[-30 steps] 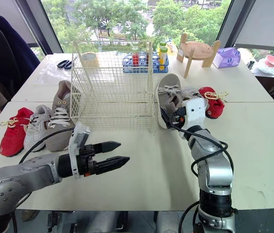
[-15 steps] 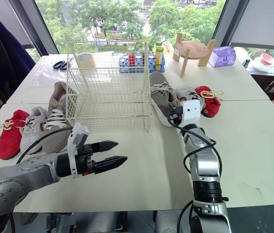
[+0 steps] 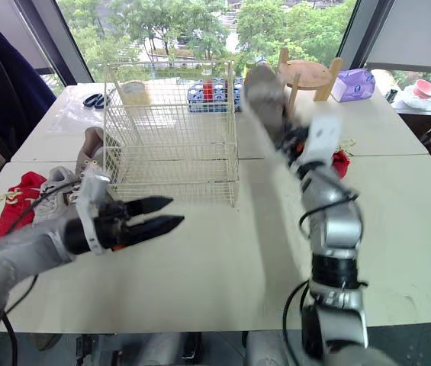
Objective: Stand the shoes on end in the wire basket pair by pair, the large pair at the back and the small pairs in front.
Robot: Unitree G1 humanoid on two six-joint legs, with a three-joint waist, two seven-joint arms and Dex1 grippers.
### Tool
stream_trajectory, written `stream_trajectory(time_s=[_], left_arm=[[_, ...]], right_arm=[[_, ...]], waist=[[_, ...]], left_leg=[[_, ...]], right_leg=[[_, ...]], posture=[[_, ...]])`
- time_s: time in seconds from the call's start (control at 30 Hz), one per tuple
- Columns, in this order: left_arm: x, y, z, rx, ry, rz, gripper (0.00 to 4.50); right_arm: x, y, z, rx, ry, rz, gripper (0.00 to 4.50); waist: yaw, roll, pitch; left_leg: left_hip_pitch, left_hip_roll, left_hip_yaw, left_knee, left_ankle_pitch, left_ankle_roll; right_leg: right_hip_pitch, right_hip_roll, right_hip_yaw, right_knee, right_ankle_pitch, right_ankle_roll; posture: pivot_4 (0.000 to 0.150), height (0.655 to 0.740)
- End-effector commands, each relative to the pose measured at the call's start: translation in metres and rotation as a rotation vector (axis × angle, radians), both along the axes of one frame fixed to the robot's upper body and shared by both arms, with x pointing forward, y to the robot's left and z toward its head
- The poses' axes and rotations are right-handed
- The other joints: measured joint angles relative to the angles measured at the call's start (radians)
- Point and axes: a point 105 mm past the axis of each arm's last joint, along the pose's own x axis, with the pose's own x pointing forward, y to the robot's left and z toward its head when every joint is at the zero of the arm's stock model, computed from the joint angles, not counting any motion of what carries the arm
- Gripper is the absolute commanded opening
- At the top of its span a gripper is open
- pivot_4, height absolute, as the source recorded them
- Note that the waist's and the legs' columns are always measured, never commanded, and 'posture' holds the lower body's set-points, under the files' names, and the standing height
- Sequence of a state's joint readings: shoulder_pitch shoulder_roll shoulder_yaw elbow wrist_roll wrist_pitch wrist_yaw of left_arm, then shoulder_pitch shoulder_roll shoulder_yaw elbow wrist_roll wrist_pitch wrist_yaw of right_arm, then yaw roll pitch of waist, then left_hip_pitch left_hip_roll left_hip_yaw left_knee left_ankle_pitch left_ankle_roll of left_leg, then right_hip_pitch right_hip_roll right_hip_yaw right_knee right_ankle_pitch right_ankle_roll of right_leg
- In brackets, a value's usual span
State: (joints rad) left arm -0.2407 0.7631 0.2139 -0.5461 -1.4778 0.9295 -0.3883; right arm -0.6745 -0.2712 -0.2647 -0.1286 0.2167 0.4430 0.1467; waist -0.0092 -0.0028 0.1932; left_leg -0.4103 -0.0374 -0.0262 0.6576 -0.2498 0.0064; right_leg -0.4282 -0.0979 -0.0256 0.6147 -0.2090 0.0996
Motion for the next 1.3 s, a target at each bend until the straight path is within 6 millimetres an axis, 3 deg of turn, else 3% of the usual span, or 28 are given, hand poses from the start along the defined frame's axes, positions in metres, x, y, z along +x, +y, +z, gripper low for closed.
stream_trajectory(time_s=[0.03, 0.13, 0.23, 0.3, 0.43, 0.67, 1.1, 1.3], left_arm=[[-0.005, 0.003, 0.038, -0.122, -0.043, -0.066, 4.5], [0.019, 0.025, 0.097, -0.319, -0.13, 0.041, 4.5], [0.033, 0.053, 0.172, -0.536, -0.246, 0.106, 4.5], [0.035, 0.061, 0.19, -0.528, -0.288, 0.122, 4.5], [0.049, 0.073, 0.191, -0.468, -0.279, 0.161, 4.5], [0.069, 0.093, 0.19, -0.431, -0.256, 0.172, 4.5], [0.1, 0.087, 0.178, -0.19, -0.243, 0.096, 4.5], [0.091, 0.097, 0.181, -0.223, -0.264, 0.065, 4.5]], right_arm=[[-0.028, -0.011, 0.08, -0.013, -0.278, 0.007, 0.13], [-0.043, -0.014, 0.128, -0.015, -0.415, 0.102, 0.13], [-0.063, 0.007, 0.161, -0.199, -0.505, 0.299, 0.13], [-0.079, 0.02, 0.169, -0.337, -0.51, 0.463, 0.13], [-0.092, 0.037, 0.171, -0.591, -0.487, 0.601, 0.13], [-0.091, 0.061, 0.16, -0.833, -0.477, 0.705, 0.13], [-0.093, 0.073, 0.143, -0.882, -0.463, 0.792, 0.13], [-0.077, 0.057, 0.147, -0.845, -0.444, 0.649, 0.13]], waist=[[0.0, 0.0, 0.0], [-0.001, -0.001, 0.0], [-0.001, -0.003, 0.002], [-0.008, -0.003, 0.002], [-0.011, -0.002, 0.001], [-0.007, -0.006, 0.004], [-0.005, -0.009, 0.005], [-0.009, -0.009, 0.005]], left_leg=[[0.0, 0.0, 0.0, 0.0, 0.0, 0.0], [0.0, 0.0, 0.0, -0.002, 0.0, 0.0], [0.001, 0.0, -0.001, -0.001, 0.0, 0.0], [0.001, -0.001, 0.0, -0.002, 0.0, 0.0], [0.004, 0.0, 0.004, -0.009, -0.001, 0.003], [0.002, -0.001, 0.004, -0.006, 0.0, 0.002], [0.001, -0.002, 0.004, -0.007, 0.001, -0.001], [0.0, 0.0, 0.004, -0.008, 0.001, -0.001]], right_leg=[[0.0, 0.0, 0.0, 0.0, 0.001, 0.001], [0.001, 0.0, 0.0, -0.001, 0.002, 0.004], [0.001, 0.0, -0.001, 0.0, 0.002, 0.004], [0.001, 0.0, -0.001, -0.001, 0.002, 0.004], [0.001, 0.0, 0.002, -0.002, 0.001, 0.006], [0.0, 0.0, 0.001, -0.002, 0.001, 0.006], [-0.002, 0.0, 0.001, -0.002, 0.001, 0.006], [-0.004, 0.0, 0.002, -0.001, 0.001, 0.006]], posture=[[0.15, 0.74], [0.15, 0.74], [0.15, 0.74], [0.15, 0.74], [0.15, 0.74], [0.15, 0.74], [0.15, 0.74], [0.15, 0.74]])
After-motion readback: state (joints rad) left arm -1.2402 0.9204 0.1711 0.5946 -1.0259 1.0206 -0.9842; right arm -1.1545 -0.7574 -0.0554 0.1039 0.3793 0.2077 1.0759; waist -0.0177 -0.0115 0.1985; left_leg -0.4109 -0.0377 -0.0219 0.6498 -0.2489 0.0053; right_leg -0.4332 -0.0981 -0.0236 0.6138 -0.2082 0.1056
